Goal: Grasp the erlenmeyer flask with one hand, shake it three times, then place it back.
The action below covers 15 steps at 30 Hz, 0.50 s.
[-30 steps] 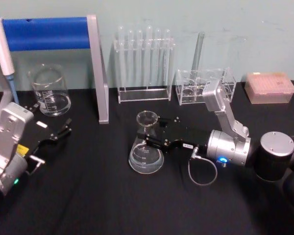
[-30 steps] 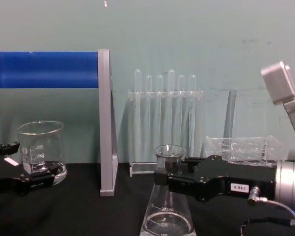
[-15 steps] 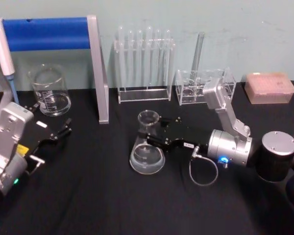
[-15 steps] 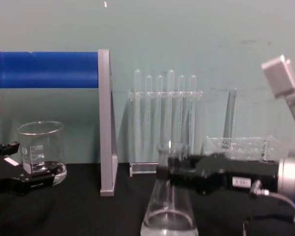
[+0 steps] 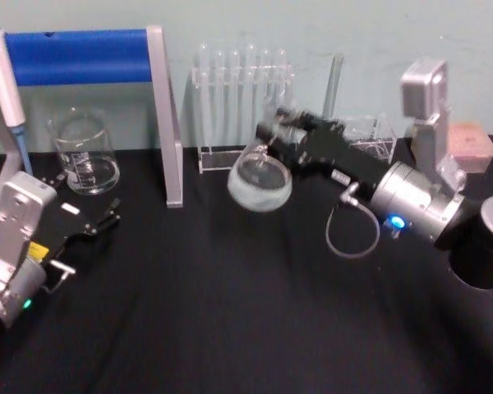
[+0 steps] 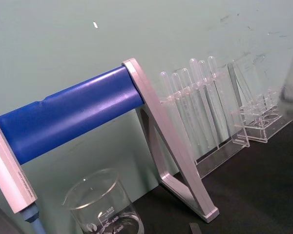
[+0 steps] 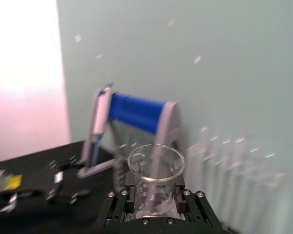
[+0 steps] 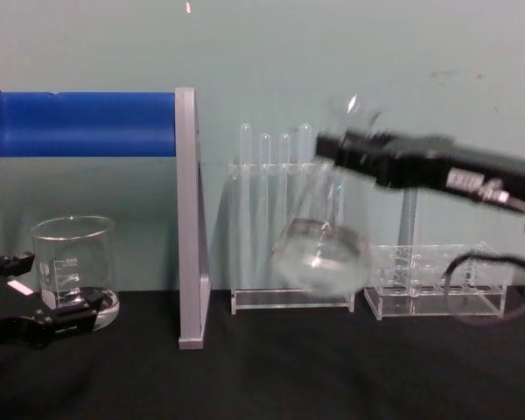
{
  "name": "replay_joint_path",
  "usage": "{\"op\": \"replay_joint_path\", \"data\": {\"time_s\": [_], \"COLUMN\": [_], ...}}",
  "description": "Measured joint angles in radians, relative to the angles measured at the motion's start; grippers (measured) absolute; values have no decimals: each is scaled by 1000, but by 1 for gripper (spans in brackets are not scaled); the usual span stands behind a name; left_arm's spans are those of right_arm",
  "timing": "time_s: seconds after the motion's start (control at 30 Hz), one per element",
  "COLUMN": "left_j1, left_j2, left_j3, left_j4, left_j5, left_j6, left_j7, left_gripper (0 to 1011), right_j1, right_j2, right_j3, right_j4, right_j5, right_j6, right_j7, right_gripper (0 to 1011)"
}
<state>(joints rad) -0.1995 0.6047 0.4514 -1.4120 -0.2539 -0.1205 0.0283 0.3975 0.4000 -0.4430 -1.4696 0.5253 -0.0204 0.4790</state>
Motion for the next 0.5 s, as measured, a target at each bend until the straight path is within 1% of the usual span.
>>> {"op": "replay_joint_path", "data": {"time_s": [0.03, 0.07, 0.1, 0.13, 0.17, 0.2, 0.23, 0.27, 0.37, 0.5], "left_j1": [0, 0, 0, 0, 0, 0, 0, 0, 0, 0], "left_j2": [0, 0, 0, 0, 0, 0, 0, 0, 0, 0], "left_j3": [0, 0, 0, 0, 0, 0, 0, 0, 0, 0], "left_j4": [0, 0, 0, 0, 0, 0, 0, 0, 0, 0], "left_j5": [0, 0, 0, 0, 0, 0, 0, 0, 0, 0], "left_j6": [0, 0, 0, 0, 0, 0, 0, 0, 0, 0], "left_j7": [0, 0, 0, 0, 0, 0, 0, 0, 0, 0], "left_gripper": [1001, 1001, 1001, 1001, 1001, 1001, 1001, 1001, 1001, 1001], "right_j1": [0, -15, -23, -37, -43, -56, -56, -67, -83, -95], "right_j2": [0, 0, 0, -2, -3, -6, -6, -10, -19, -30], "right_j3": [0, 17, 25, 39, 44, 56, 56, 66, 82, 99], "right_j4": [0, -31, -44, -68, -77, -95, -95, -109, -122, -130], "right_j5": [0, -14, -23, -41, -47, -63, -63, -75, -92, -108], "right_j6": [0, 1, 1, 5, 8, 15, 15, 22, 36, 51], "right_j7": [0, -41, -62, -104, -121, -157, -157, -185, -225, -254], "right_gripper": [449, 449, 449, 449, 449, 449, 449, 449, 449, 449]}}
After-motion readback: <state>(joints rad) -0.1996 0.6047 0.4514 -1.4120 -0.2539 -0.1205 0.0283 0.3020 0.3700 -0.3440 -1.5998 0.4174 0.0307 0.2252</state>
